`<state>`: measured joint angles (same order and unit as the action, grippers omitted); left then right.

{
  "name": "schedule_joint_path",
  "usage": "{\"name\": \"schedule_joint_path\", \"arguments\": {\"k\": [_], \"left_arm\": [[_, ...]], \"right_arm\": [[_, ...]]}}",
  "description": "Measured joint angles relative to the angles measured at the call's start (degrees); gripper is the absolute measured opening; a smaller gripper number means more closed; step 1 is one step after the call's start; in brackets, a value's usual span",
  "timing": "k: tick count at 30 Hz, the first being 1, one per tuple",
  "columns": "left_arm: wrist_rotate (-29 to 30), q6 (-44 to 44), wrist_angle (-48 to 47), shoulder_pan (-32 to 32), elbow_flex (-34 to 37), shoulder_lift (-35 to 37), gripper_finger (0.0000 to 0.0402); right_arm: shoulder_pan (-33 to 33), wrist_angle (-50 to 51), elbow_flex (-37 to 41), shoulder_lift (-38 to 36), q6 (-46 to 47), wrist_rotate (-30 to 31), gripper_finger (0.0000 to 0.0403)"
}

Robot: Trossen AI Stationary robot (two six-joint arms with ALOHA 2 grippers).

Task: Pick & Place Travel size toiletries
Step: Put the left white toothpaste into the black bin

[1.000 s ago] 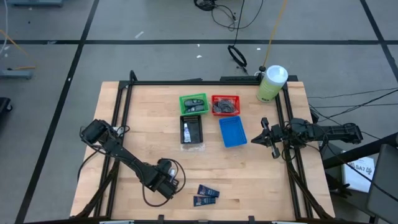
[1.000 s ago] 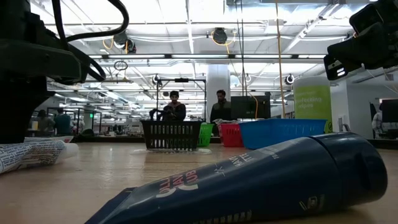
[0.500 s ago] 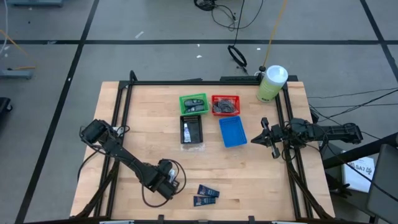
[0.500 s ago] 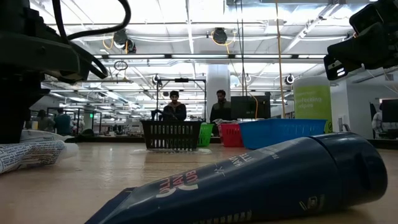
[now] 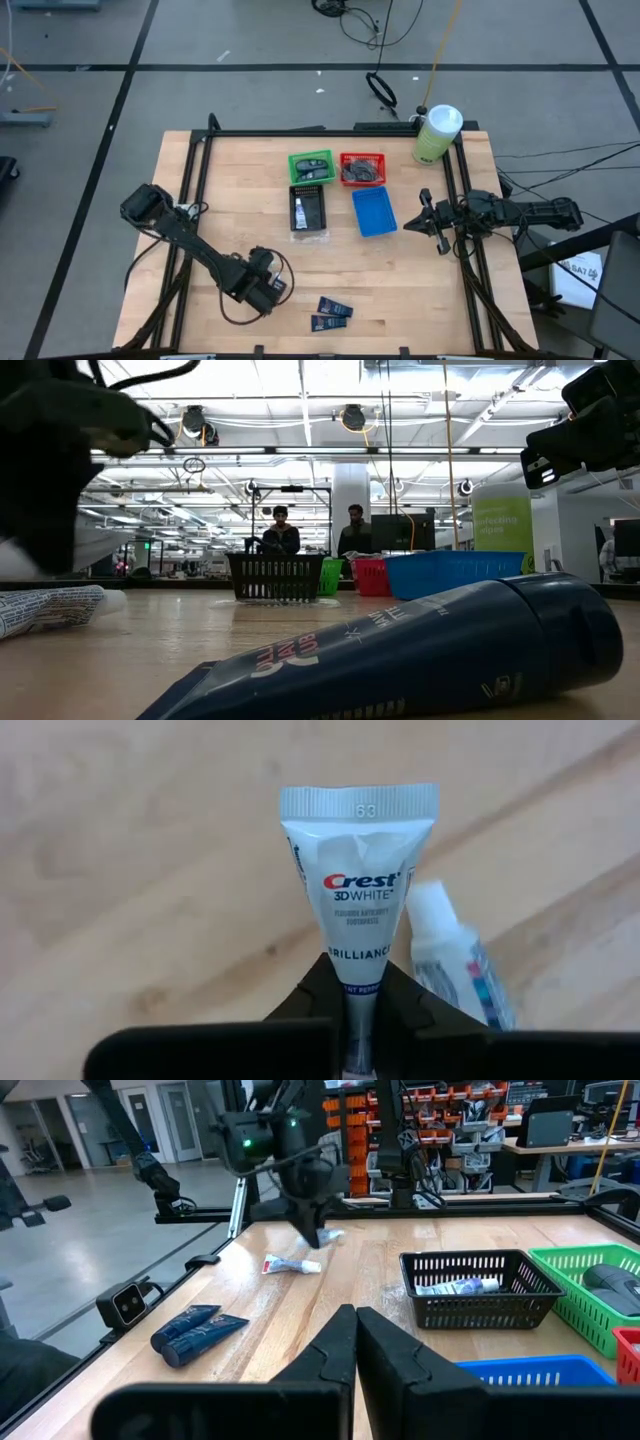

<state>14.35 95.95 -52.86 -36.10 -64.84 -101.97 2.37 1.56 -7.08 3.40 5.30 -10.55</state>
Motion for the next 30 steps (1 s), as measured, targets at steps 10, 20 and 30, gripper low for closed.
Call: {"name": "schedule_joint_path", "arguments": {"k": [10,20,30], "left_arm": [[10.5,-7.0,0.4,4.2,-0.1,7.4,0.0014],[15.2,-22.3,11.2,14.3,-0.2,10.6,0.0012],[13.8,-39.8,28.6,25.5,-0.2,10.7,0.0013]], "right_arm": [[0.0,0.0,0.0,0.0,0.0,0.0,0.0004],[0.0,0.0,0.0,0.0,0.0,0.0,0.0004],[0.0,0.0,0.0,0.0,0.0,0.0,0.0004]]}}
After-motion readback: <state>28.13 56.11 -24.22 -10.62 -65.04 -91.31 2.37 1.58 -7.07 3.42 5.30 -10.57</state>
